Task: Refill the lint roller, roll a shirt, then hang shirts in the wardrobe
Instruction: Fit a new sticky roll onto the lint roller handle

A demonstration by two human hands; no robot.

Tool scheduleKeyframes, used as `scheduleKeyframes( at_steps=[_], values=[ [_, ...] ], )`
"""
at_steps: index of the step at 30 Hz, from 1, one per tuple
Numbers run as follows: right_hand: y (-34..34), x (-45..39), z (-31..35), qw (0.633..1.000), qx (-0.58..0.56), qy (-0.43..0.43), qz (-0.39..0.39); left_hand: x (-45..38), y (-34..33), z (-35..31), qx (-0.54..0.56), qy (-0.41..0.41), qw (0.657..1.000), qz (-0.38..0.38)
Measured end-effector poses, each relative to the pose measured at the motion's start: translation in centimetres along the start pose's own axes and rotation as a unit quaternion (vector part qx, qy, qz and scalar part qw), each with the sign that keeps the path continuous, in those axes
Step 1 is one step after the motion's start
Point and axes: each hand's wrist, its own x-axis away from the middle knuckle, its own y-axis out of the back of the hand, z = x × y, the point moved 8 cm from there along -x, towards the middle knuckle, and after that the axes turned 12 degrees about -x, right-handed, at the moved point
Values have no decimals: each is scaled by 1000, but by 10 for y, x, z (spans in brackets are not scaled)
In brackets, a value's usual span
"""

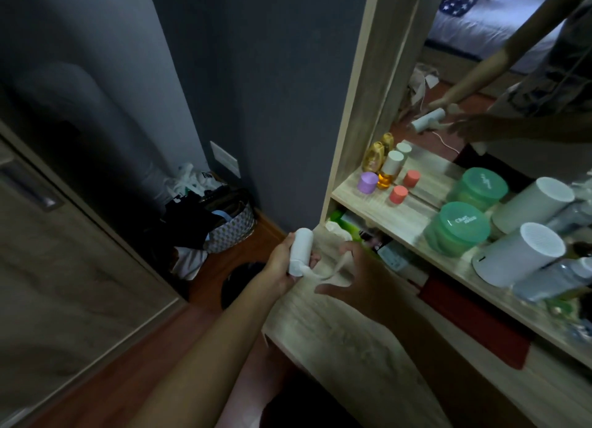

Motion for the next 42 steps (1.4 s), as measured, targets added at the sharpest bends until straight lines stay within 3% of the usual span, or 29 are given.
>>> scheduleKeyframes(
  at_steps=[5,14,19,25,31,37,42],
  values=[
    [2,3,15,998,53,23,-22,11,-13,0,-73,-28,996,34],
    [3,14,20,988,62,32,-135,24,-29,-4,-76,-59,991,88],
    [5,12,17,994,50,19,-92,28,-31,0,-64,-47,993,93],
    [2,7,6,987,56,-3,-150,35,-40,-7,-44,-62,991,107],
    [10,9,14,996,28,21,-84,48,-44,-12,-55,-95,988,110],
    [10,6,13,996,33,5,-78,47,-41,-15,-110,-119,981,105],
    [-1,3,6,988,40,16,-146,50,-44,-18,-208,-143,966,62]
  ],
)
